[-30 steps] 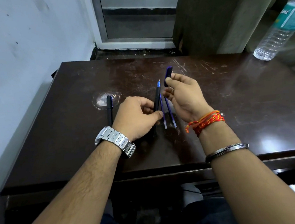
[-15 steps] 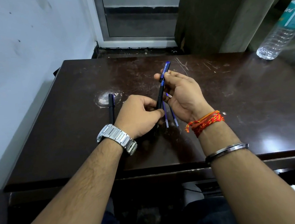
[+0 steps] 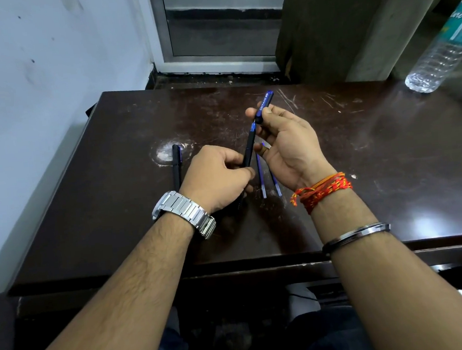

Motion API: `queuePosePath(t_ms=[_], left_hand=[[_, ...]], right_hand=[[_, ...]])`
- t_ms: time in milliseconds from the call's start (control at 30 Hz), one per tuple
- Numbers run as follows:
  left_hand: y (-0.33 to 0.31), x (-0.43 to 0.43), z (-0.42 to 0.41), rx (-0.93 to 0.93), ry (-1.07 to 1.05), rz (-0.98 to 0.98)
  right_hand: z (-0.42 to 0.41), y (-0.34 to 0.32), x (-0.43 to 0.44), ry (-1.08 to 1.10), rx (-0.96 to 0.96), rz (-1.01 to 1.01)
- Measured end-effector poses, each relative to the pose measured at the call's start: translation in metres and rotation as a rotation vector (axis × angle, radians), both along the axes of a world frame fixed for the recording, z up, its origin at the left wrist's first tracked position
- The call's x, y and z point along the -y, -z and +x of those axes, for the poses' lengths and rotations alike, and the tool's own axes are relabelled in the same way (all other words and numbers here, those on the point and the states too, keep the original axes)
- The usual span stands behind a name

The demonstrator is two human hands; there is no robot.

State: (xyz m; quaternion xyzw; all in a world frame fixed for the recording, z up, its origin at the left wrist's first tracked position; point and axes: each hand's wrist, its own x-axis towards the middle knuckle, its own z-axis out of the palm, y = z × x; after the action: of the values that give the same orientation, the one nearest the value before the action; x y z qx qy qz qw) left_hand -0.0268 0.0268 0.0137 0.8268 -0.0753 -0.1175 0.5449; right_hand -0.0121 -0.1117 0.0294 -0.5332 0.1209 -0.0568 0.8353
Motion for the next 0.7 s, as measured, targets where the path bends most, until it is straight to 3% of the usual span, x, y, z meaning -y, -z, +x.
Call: queuePosePath(t_ms=[367, 700], left_hand=[[0.002, -0.001, 0.002, 0.058, -0.023, 0.013], [-0.008, 0.005, 0.000, -0.206, -0.136, -0.389]], right_hand=[[-0.003, -0.001, -0.008, -0.091, -0.015, -0.050], [-0.007, 0.000, -0.013, -0.241, 0.018, -0.074]])
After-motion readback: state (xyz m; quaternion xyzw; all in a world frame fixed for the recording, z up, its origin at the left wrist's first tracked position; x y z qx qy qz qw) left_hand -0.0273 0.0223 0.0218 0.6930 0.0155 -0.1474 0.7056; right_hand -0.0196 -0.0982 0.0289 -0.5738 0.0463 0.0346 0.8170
